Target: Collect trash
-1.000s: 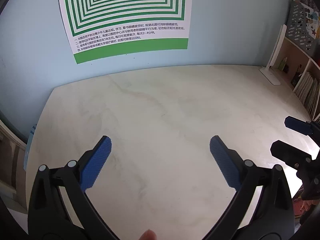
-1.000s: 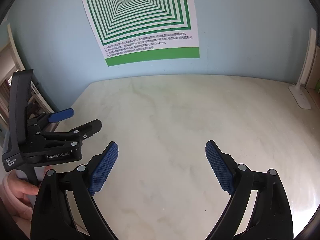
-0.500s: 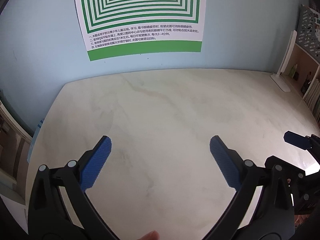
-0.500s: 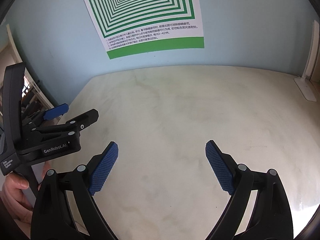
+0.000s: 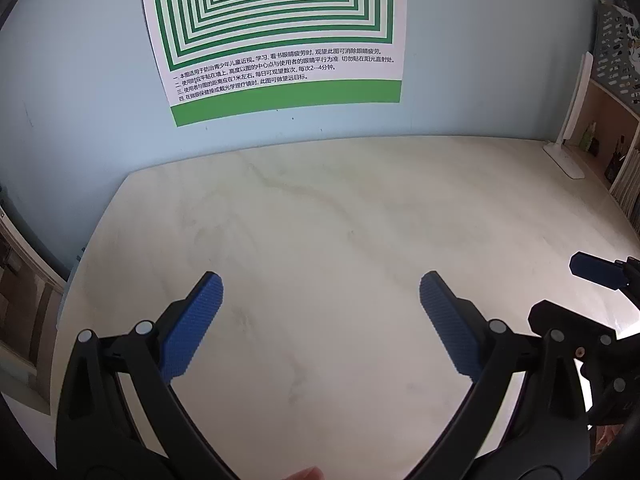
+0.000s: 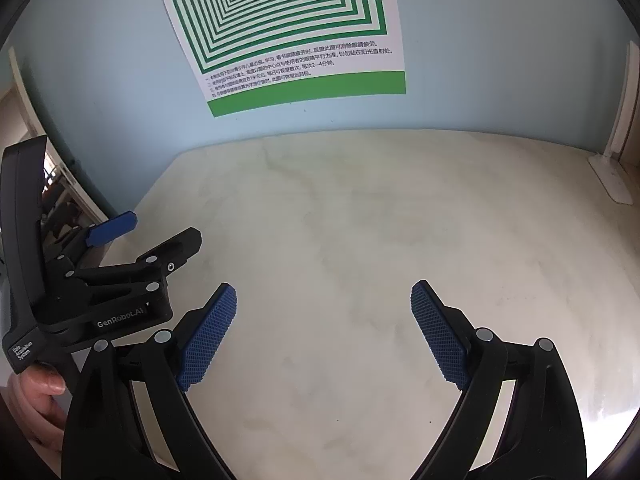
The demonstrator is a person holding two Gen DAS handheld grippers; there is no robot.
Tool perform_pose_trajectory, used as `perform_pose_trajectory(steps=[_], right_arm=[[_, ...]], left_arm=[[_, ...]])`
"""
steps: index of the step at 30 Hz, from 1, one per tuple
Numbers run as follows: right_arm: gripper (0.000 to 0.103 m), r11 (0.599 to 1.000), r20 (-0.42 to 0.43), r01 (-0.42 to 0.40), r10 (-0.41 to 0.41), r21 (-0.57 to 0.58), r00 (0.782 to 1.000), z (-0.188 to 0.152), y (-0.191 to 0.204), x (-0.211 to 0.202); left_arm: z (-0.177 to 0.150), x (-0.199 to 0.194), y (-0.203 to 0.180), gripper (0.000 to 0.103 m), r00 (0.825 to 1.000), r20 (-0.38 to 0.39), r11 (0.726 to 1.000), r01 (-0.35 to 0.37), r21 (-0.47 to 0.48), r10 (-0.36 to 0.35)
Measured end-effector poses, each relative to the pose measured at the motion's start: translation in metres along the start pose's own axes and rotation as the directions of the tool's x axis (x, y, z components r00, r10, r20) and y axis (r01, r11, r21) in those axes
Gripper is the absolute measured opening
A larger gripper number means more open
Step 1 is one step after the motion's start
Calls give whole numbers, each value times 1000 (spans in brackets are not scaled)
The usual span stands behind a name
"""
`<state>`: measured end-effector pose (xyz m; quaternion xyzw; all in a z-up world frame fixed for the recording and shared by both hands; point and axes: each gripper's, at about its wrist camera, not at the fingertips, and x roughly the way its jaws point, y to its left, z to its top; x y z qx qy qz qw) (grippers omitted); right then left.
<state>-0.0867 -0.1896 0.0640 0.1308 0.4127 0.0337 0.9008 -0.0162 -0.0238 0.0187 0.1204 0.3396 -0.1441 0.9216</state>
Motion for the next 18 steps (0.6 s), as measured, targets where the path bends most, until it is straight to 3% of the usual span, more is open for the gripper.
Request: perform_pose_trajectory(steps=[10, 18], right_arm=[[89, 1000, -1, 8, -8, 10, 1000, -1, -1, -2], [89, 1000, 5, 6, -6, 11, 1000, -4, -4, -7]], left_arm=[[-3, 0, 1, 97, 1000, 18, 1000, 0, 9, 0], [-2, 6, 3, 97, 1000, -17, 1000, 0, 0, 0]])
